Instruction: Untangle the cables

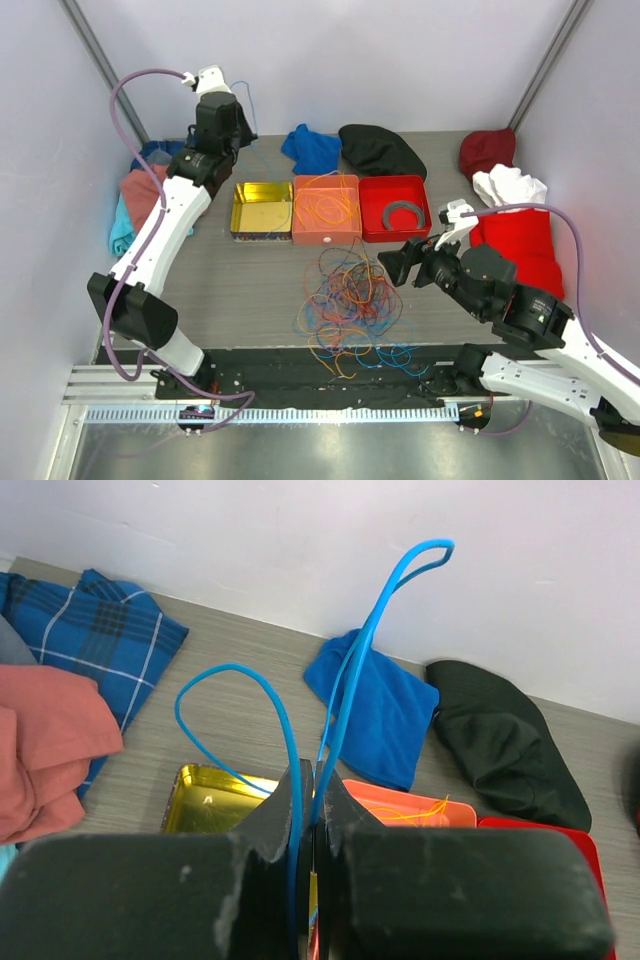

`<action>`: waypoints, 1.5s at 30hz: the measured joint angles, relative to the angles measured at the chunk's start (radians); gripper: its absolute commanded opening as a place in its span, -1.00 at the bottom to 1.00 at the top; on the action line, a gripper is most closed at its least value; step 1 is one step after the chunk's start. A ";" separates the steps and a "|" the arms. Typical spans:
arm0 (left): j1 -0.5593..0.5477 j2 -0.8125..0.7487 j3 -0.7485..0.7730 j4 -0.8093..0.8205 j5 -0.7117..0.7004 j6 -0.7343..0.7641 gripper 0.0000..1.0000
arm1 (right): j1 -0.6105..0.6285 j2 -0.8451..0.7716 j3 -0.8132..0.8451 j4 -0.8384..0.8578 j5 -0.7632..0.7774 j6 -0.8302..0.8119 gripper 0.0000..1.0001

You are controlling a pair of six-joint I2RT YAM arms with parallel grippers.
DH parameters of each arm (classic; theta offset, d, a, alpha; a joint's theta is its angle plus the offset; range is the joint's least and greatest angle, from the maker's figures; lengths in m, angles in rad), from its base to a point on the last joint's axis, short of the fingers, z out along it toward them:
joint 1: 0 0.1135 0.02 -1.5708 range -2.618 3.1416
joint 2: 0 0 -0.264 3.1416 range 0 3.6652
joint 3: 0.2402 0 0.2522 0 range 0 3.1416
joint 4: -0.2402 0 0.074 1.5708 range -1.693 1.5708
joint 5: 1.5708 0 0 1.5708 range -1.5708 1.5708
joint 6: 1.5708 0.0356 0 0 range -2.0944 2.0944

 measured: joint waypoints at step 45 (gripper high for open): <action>0.029 0.235 -0.356 0.116 0.143 -0.064 -1.00 | 0.000 0.042 -0.068 0.010 -0.002 -0.005 0.53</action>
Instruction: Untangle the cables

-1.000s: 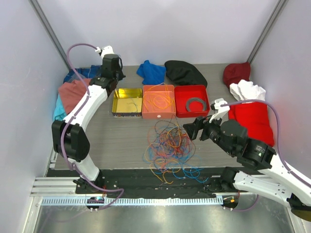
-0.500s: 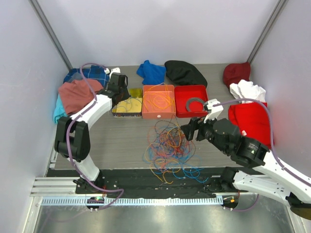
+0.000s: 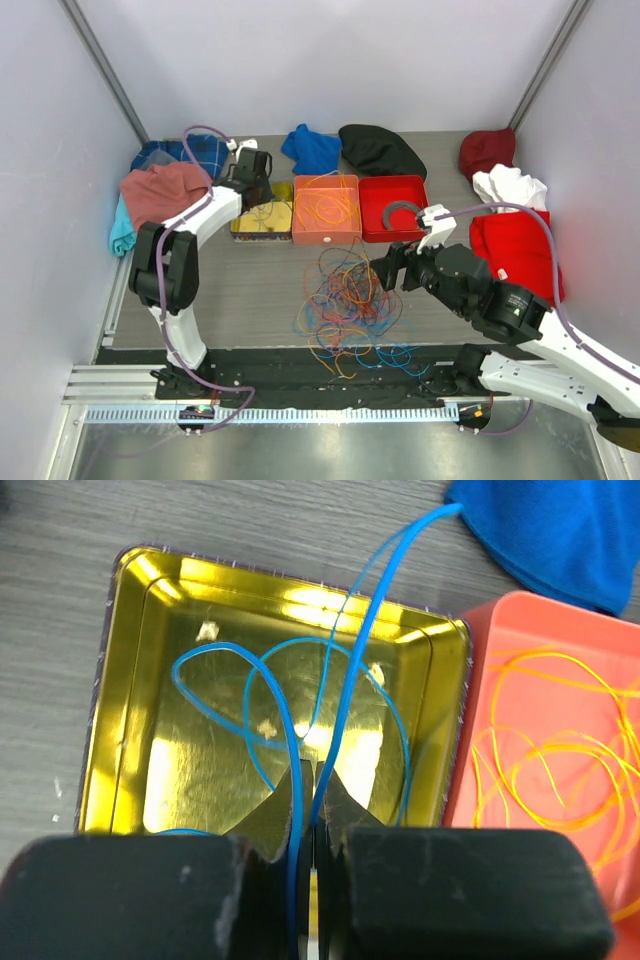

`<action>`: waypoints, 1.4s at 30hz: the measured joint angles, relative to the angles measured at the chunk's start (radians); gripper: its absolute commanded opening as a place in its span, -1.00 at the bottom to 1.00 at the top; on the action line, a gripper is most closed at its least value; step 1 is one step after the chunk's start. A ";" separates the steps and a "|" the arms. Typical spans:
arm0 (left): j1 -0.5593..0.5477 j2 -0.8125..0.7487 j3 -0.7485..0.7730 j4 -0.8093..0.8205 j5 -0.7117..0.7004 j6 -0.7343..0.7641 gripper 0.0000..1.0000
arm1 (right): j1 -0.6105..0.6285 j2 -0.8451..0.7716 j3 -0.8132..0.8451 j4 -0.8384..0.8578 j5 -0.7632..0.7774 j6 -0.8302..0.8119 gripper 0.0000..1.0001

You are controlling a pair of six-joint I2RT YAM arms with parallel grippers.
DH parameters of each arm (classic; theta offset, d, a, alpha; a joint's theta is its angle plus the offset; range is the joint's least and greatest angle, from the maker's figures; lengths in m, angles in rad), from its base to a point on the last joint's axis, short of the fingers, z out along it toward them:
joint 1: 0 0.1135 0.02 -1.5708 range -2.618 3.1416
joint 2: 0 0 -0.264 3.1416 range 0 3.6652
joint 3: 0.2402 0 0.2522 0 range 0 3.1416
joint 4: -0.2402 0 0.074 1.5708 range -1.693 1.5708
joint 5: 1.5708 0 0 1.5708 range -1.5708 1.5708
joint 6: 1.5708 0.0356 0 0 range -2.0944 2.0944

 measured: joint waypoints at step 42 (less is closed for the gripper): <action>-0.126 0.120 0.239 -0.162 -0.360 0.239 0.60 | 0.000 0.026 -0.026 0.021 -0.018 0.007 0.53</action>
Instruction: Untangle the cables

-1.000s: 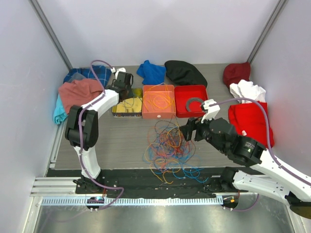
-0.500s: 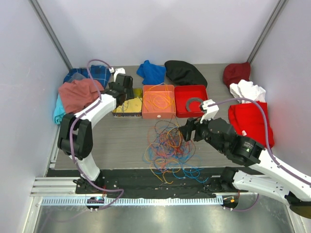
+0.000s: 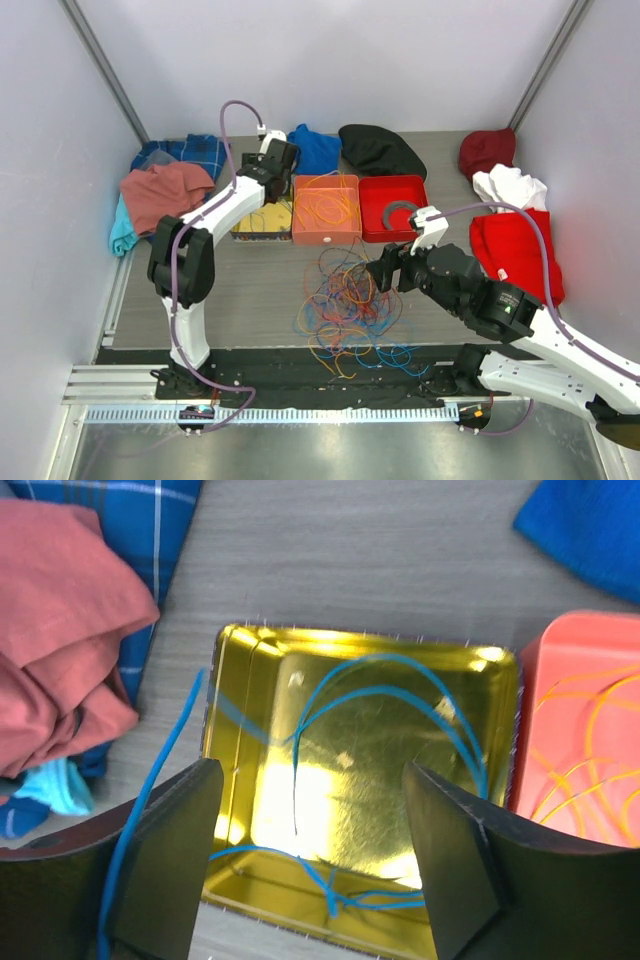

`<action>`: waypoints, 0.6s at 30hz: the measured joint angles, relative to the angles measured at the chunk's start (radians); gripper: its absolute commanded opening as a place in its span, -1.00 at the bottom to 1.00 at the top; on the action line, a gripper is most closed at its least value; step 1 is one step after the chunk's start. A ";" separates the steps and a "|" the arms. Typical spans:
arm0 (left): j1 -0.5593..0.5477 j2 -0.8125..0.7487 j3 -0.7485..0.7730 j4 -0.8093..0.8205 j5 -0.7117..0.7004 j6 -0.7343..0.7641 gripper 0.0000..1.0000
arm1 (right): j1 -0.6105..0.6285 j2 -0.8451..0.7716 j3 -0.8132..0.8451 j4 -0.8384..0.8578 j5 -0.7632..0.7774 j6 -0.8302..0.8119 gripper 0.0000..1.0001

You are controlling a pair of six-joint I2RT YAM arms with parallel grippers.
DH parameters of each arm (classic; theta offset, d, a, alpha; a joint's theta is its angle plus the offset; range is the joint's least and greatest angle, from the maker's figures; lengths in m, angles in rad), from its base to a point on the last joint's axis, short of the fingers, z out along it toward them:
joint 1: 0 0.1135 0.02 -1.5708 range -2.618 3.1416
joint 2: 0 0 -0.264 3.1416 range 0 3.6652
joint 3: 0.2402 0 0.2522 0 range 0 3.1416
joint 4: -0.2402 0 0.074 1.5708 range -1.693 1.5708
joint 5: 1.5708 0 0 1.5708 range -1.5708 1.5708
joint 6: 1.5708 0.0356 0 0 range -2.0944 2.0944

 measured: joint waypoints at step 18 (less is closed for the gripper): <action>-0.003 -0.153 -0.171 -0.005 -0.043 -0.022 0.99 | 0.000 0.000 -0.010 0.000 0.000 0.000 0.53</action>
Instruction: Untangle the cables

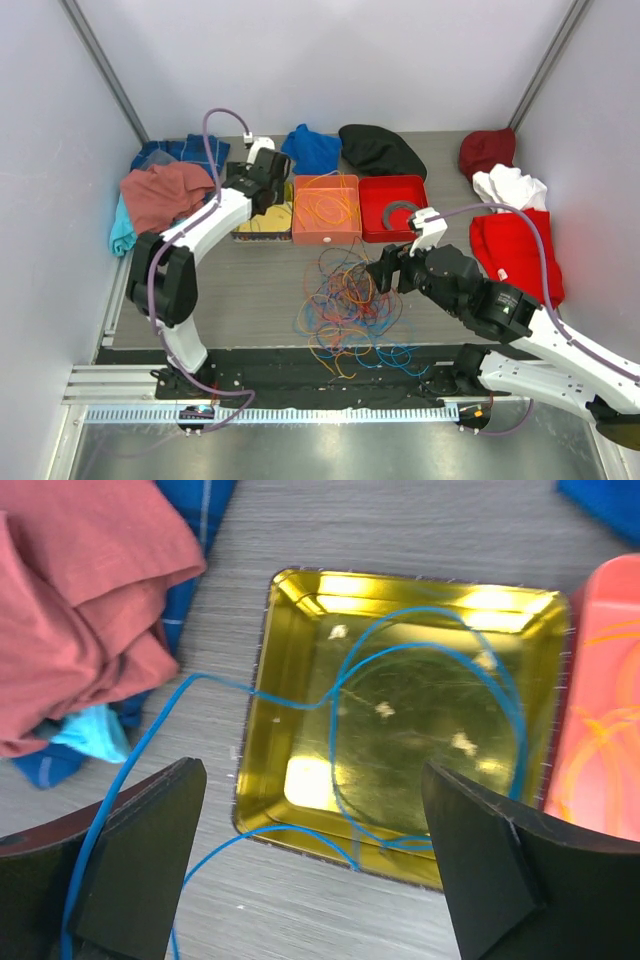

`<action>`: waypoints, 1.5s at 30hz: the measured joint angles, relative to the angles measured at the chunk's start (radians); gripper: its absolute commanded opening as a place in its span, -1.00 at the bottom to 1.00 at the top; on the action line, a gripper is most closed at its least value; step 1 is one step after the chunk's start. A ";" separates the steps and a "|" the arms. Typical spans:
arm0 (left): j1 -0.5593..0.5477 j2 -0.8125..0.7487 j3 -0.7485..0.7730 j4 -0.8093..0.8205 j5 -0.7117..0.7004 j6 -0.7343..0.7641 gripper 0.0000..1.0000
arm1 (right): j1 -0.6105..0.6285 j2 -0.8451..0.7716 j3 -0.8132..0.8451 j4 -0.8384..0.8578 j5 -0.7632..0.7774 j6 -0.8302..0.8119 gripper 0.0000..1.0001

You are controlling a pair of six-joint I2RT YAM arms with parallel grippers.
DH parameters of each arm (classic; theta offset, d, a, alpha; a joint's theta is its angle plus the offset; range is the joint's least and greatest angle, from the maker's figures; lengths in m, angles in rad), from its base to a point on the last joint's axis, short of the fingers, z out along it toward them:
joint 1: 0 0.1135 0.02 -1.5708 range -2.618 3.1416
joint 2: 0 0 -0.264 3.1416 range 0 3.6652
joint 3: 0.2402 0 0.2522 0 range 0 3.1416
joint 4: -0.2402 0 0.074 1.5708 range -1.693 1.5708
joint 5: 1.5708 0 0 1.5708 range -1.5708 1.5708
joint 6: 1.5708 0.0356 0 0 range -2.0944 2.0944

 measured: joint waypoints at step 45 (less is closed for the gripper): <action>0.043 0.054 0.302 -0.240 0.239 -0.041 0.99 | 0.000 0.340 -0.114 0.480 -0.085 0.007 0.50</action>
